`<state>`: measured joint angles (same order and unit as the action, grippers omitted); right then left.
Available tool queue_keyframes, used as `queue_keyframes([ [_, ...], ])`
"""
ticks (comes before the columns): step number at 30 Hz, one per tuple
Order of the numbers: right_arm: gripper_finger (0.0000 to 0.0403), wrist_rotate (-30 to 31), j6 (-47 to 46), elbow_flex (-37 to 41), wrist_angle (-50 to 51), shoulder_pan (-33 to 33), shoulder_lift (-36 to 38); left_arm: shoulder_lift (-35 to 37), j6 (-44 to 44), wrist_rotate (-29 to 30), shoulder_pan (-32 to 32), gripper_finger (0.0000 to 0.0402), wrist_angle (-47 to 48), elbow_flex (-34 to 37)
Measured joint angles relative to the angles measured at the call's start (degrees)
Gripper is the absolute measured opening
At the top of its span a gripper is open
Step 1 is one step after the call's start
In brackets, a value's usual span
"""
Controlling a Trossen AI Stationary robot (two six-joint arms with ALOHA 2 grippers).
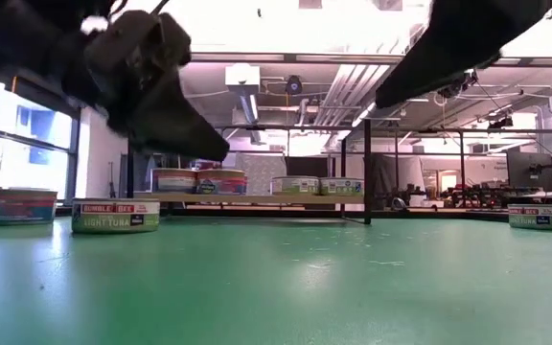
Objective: Stack canned seafood by type on shelf
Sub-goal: Stack the green tuna can on top of the other green tuna can on the shelf
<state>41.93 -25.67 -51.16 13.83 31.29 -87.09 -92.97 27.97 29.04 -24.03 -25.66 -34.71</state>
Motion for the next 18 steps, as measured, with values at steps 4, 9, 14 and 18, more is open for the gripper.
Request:
queue_keyframes([
  [4, 0.0332, -0.2, 0.1, 0.0, -2.3, -1.6, -3.6, 0.7, 0.0, 0.4, -2.5, 0.0085, 20.0, -9.1],
  [9, 0.0332, -0.5, 0.7, 0.0, -5.5, -2.8, -7.6, 1.6, 10.8, 6.0, -6.8, 0.0085, 44.4, -14.5],
  [14, 0.0332, -0.5, 1.9, 0.0, -6.5, -2.8, -8.7, 1.7, 23.8, 10.7, -9.6, 0.0086, 57.9, -14.1],
  [18, 0.0332, -0.5, 2.9, 0.0, -7.5, -2.8, -8.7, 1.7, 28.7, 12.3, -10.5, 0.01, 61.5, -12.2],
])
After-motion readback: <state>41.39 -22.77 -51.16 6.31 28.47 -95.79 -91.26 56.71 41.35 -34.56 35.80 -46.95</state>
